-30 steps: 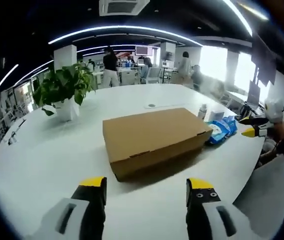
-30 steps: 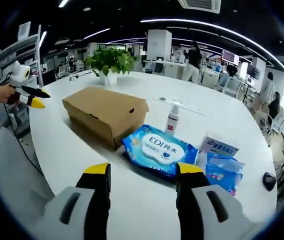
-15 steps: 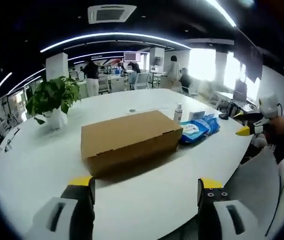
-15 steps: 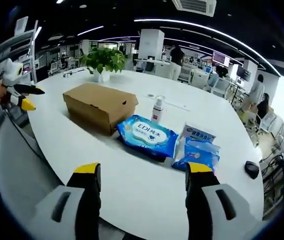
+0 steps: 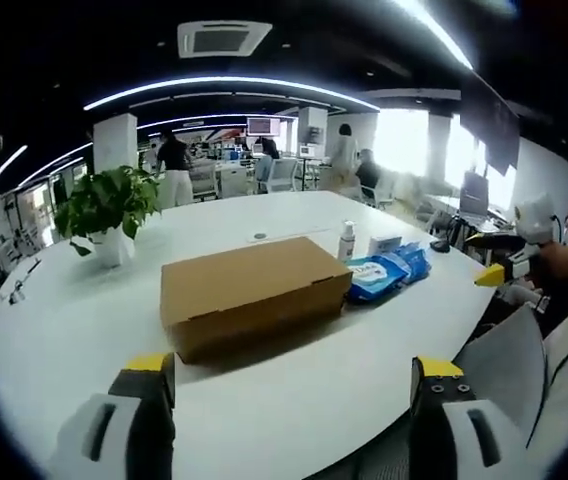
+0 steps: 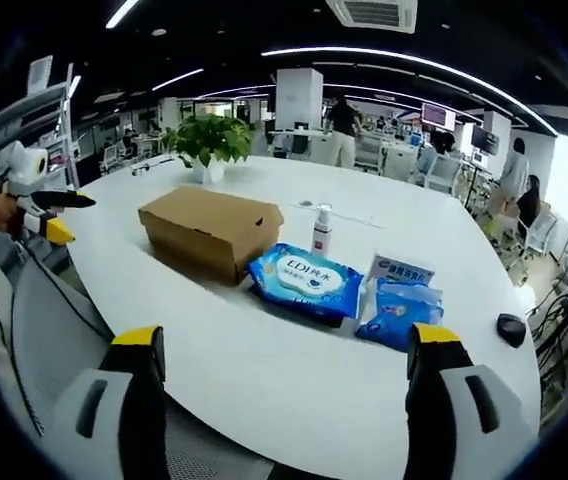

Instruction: Operate the shoe box by opening the lid, removing the specified soft item, and placing it in the target area until the item is outside and the box remains undamaged.

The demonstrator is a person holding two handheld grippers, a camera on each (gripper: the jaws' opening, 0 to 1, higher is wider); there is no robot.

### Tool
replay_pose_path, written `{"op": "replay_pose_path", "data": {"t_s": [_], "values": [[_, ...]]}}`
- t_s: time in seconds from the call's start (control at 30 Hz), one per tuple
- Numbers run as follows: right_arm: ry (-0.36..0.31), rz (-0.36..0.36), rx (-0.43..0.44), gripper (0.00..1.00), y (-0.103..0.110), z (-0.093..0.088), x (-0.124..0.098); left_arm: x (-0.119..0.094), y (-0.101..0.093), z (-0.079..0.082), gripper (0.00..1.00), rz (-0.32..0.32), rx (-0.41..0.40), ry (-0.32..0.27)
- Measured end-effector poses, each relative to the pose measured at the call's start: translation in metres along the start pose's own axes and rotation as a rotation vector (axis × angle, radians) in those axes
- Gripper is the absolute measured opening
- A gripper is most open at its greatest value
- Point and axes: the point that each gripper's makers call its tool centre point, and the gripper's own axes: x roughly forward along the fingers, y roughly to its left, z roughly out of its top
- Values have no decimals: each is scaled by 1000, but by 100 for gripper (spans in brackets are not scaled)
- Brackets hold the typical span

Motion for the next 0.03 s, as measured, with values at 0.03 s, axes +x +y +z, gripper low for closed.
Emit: {"op": "replay_pose_path", "data": {"t_s": [0.03], "values": [[1, 2, -14, 96, 1, 0, 1, -1, 2, -1, 100, 3, -7, -2]]}}
